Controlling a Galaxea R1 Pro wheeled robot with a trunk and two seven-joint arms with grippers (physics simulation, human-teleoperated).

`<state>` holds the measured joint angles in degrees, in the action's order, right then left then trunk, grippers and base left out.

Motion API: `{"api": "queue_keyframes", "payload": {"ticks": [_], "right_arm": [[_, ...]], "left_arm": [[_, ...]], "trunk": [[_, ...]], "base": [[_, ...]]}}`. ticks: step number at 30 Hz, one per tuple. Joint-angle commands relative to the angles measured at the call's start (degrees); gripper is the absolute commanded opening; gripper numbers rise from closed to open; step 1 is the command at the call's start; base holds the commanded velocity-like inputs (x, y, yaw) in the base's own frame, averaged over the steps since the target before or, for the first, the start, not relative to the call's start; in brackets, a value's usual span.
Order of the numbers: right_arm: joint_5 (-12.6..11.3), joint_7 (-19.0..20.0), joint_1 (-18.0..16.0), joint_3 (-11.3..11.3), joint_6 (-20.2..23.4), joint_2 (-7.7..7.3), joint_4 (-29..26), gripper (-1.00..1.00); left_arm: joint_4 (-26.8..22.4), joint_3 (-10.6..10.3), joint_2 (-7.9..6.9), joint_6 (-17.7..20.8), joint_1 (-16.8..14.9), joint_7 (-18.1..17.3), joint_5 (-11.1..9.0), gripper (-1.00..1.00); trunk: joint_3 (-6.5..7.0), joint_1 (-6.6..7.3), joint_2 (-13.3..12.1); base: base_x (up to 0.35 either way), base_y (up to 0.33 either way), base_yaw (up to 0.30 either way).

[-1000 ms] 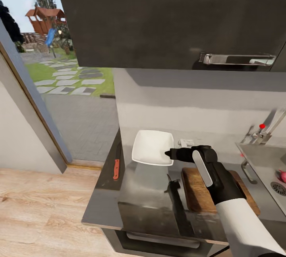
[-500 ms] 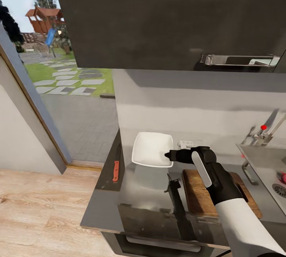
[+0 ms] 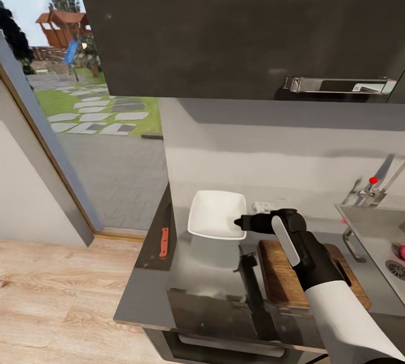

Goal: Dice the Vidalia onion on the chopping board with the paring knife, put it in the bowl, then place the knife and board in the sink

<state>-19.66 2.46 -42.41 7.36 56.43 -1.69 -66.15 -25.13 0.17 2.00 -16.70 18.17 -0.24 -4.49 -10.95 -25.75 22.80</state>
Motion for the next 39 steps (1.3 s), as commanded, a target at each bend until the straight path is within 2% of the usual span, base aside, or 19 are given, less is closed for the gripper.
{"api": "queue_keyframes", "payload": {"ticks": [1, 39], "right_arm": [[0.1, 0.3, -0.1, 0.1, 0.2, -0.09, 0.0, -1.00], [0.1, 0.3, -0.1, 0.1, 0.2, -0.24, 0.5, -1.00]], "left_arm": [[-0.1, 0.0, 0.02, -0.1, 0.0, 0.0, -0.5, 1.00], [-0.1, 0.0, 0.02, 0.0, 0.0, 0.0, -0.5, 1.00]], "trunk": [[-0.10, -0.03, 0.1], [-0.10, -0.03, 0.1]], "base": [[0.000, 0.000, 0.000], [0.000, 0.000, 0.000]]}}
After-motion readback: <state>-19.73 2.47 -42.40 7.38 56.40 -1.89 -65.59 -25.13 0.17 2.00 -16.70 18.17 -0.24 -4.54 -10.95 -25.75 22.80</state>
